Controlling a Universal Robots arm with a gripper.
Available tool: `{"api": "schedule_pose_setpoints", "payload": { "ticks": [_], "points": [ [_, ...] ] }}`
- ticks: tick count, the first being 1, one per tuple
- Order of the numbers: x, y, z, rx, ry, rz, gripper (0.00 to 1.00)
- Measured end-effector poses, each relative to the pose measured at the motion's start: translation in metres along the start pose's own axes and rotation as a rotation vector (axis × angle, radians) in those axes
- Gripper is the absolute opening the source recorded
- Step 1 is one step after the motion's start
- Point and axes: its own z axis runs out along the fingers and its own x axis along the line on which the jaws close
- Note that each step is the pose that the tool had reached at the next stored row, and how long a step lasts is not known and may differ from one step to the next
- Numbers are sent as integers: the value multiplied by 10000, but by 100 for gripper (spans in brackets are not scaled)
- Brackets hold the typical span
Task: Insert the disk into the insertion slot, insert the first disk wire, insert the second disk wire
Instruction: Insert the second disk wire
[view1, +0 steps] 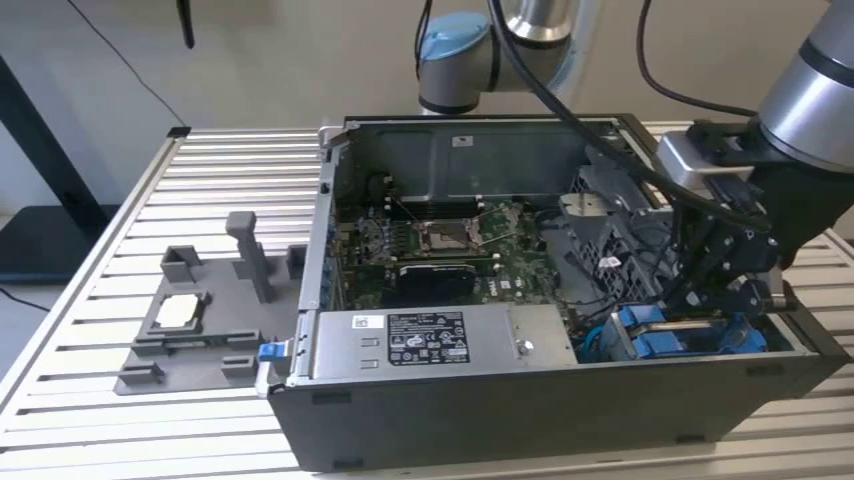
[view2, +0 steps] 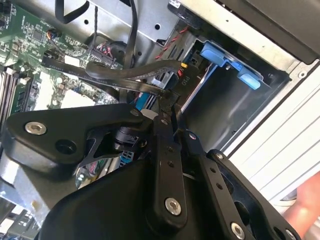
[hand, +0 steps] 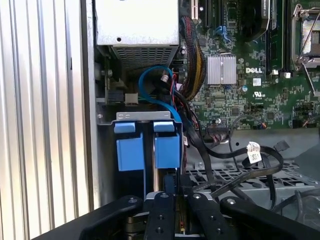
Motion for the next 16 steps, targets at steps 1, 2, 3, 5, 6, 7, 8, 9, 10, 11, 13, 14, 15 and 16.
{"api": "schedule_pose_setpoints", "payload": {
  "ticks": [1, 2, 3, 5, 6, 7, 8, 9, 10, 11, 13, 14, 15, 16],
  "points": [
    [1, 0, 4, 1, 4, 0, 16],
    [1, 0, 5, 1, 4, 0, 16],
    [1, 0, 5, 1, 5, 0, 16],
    [1, 0, 9, 1, 1, 0, 16],
    [1, 0, 9, 1, 2, 0, 16],
    [1, 0, 9, 1, 3, 0, 16],
    [1, -1, 9, 2, 3, 0, 16],
    [1, -1, 10, 2, 2, 0, 18],
    [1, -1, 10, 1, 3, 0, 18],
    [1, -1, 10, 1, 4, 0, 24],
    [-1, 0, -13, -1, 2, 0, 24],
    [-2, 1, -33, -1, 5, 1, 24],
    [-4, 1, -54, -2, 8, 1, 24],
    [-6, 2, -78, -3, 10, 1, 24]
  ]
}}
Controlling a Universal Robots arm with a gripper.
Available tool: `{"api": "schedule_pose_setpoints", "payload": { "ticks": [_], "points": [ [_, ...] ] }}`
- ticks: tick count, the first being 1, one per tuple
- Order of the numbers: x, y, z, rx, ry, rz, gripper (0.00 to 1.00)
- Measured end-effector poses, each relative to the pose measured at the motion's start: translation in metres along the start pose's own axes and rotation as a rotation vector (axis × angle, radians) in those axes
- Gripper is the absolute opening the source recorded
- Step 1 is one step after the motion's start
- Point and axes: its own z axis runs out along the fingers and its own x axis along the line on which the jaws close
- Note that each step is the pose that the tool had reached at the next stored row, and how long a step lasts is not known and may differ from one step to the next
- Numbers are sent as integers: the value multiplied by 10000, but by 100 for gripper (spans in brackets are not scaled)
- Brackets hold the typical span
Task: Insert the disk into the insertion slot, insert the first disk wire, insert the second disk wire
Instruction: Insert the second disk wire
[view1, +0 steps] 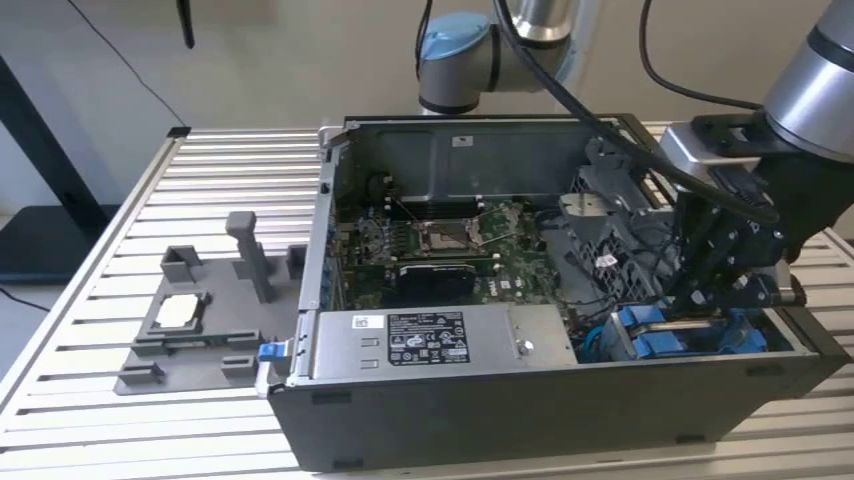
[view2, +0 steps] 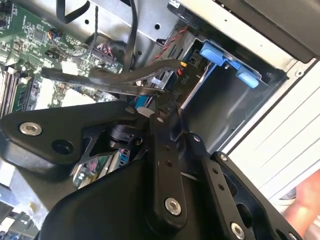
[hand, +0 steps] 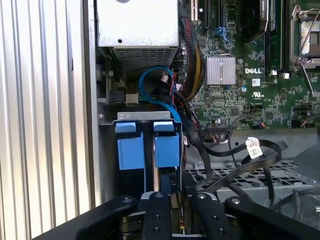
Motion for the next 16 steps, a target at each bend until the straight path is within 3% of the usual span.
{"api": "schedule_pose_setpoints", "payload": {
  "ticks": [7, 16],
  "points": [
    [-12, 3, -158, 0, 2, 0, 24],
    [-18, 5, -237, 0, -1, -1, 24]
  ]
}}
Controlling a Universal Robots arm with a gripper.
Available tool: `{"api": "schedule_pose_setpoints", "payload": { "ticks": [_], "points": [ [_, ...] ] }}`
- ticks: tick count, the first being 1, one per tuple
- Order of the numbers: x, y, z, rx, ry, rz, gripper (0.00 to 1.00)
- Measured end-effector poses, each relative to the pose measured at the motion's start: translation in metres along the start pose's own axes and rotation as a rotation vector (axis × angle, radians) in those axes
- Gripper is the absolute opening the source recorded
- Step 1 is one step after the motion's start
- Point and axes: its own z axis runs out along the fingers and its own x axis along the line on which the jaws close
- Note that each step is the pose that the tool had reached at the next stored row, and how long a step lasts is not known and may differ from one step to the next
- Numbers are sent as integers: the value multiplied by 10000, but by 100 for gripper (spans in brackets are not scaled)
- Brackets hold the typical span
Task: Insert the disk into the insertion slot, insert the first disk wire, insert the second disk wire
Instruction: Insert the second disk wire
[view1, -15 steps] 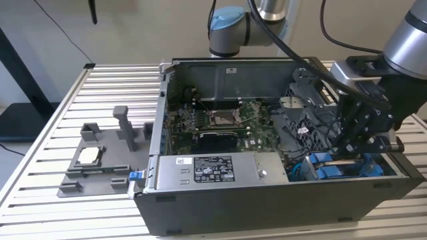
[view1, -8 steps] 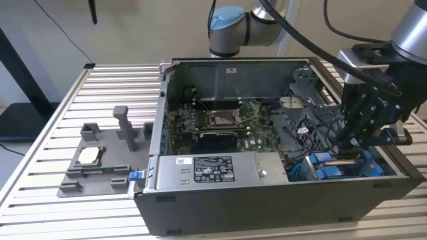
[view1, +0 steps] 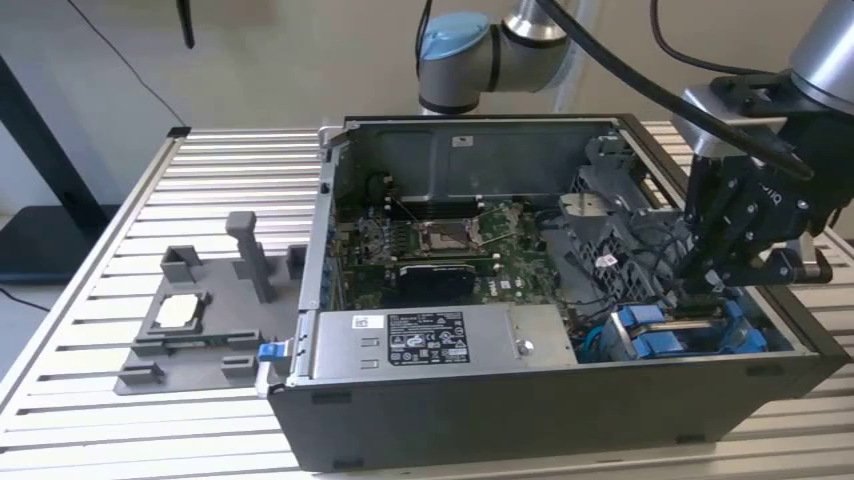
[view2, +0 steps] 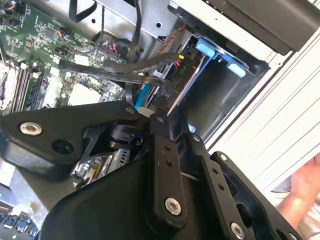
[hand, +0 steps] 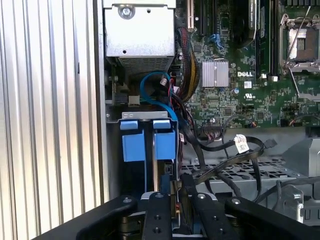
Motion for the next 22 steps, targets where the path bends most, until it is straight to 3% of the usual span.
{"api": "schedule_pose_setpoints", "payload": {
  "ticks": [3, 7, 13, 22],
  "points": [
    [-1, 0, -2, 0, 2, 0, 24],
    [-2, 0, -17, 0, 6, 0, 11],
    [-4, 1, -56, 0, 3, 0, 11],
    [-5, 1, -66, 0, 2, 0, 11]
  ]
}}
